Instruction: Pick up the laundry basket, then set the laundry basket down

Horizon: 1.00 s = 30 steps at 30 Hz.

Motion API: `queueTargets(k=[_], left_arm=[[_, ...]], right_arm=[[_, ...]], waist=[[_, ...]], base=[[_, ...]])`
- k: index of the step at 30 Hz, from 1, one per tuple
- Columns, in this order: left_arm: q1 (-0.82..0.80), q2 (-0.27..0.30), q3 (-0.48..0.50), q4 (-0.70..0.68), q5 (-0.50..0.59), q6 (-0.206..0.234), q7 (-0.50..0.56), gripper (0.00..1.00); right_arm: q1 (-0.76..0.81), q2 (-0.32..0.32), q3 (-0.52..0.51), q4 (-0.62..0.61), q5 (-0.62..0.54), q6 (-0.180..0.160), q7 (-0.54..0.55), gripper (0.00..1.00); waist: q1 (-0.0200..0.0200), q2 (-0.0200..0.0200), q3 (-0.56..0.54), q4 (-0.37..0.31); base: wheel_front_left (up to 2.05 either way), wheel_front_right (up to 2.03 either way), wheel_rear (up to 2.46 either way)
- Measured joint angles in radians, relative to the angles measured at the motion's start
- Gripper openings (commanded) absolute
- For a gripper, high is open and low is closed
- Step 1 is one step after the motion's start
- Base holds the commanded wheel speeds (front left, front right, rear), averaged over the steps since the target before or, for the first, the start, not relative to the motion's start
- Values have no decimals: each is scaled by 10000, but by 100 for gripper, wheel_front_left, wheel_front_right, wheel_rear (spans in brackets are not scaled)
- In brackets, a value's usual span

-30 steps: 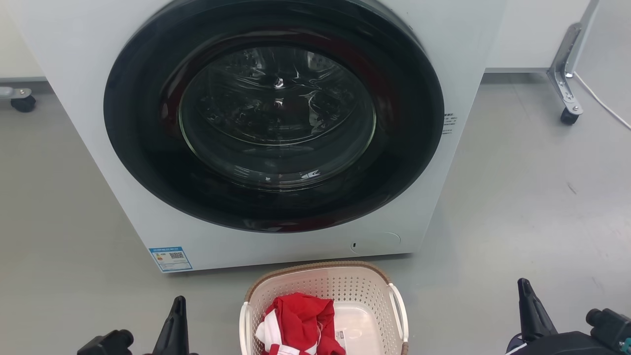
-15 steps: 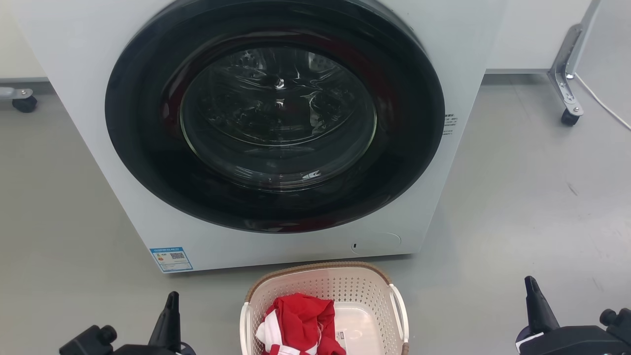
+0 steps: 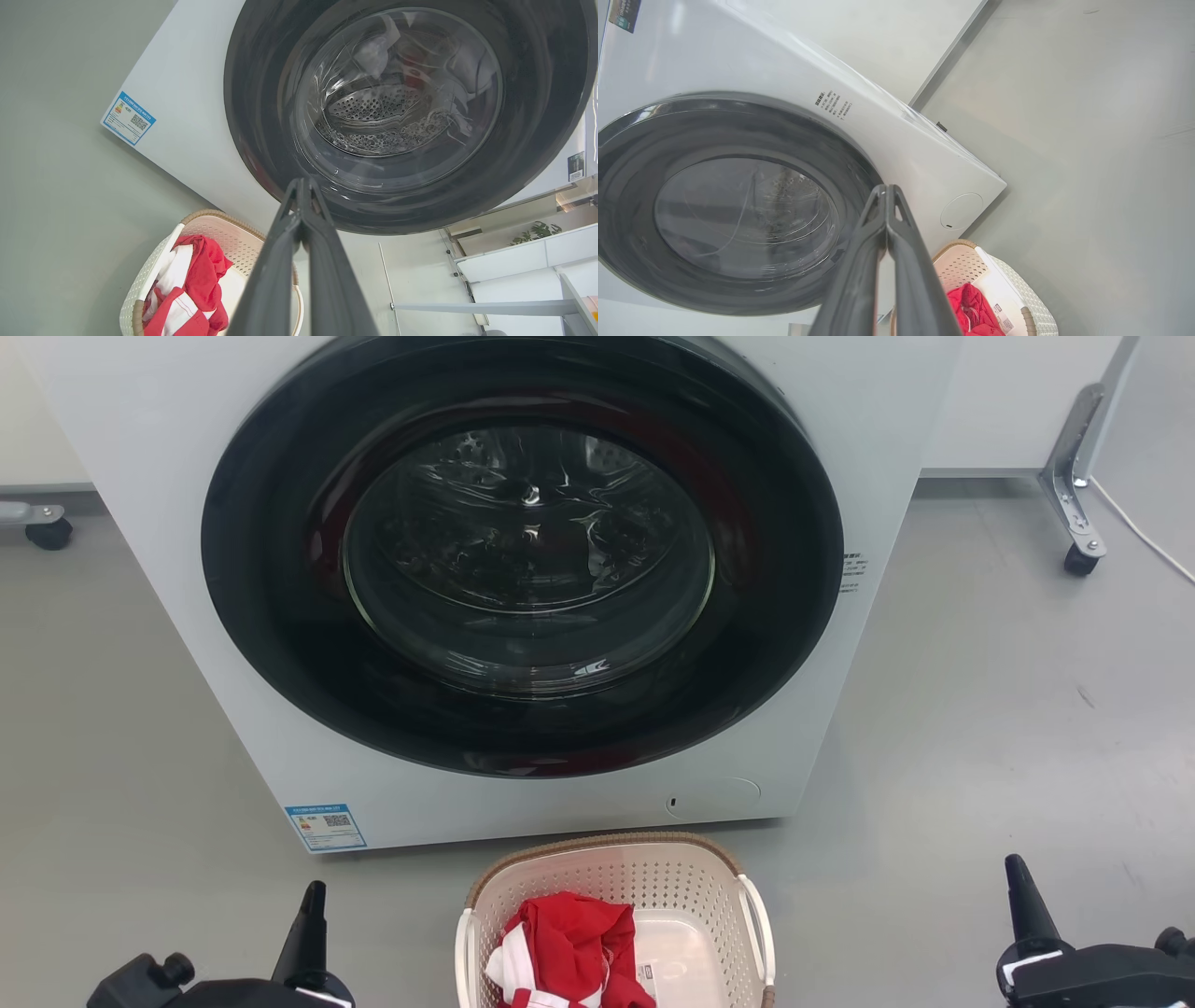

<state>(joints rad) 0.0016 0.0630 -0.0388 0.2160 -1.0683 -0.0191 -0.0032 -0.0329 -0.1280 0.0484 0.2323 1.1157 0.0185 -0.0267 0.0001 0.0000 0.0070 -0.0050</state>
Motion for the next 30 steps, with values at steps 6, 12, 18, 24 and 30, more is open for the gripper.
queueTargets(k=[6, 12, 18, 24, 30], left_arm=[[-100, -19, 203, 109, -742, -173, 192, 0], [-197, -42, 349, 226, -1404, -268, 313, 0], [-291, -59, 571, 345, -2261, -441, 516, 0], [-413, -92, 731, 443, -3047, -614, 681, 0], [-591, -111, 955, 587, -3820, -769, 855, 0]], right_arm=[[-7, 148, -272, 98, 754, 146, 188, 0], [-115, 230, -506, 198, 1352, 263, 380, 0], [-199, 349, -780, 309, 2082, 433, 612, 0], [-241, 491, -1051, 374, 2805, 571, 800, 0], [-404, 608, -1329, 453, 3526, 713, 1003, 0]], waist=[[0, 0, -8, 7], [0, 0, -15, 14], [0, 0, -23, 21], [0, 0, -31, 29], [0, 0, -39, 37]], base=[[0, 0, 0], [0, 0, 0], [0, 0, 0], [0, 0, 0], [0, 0, 0]])
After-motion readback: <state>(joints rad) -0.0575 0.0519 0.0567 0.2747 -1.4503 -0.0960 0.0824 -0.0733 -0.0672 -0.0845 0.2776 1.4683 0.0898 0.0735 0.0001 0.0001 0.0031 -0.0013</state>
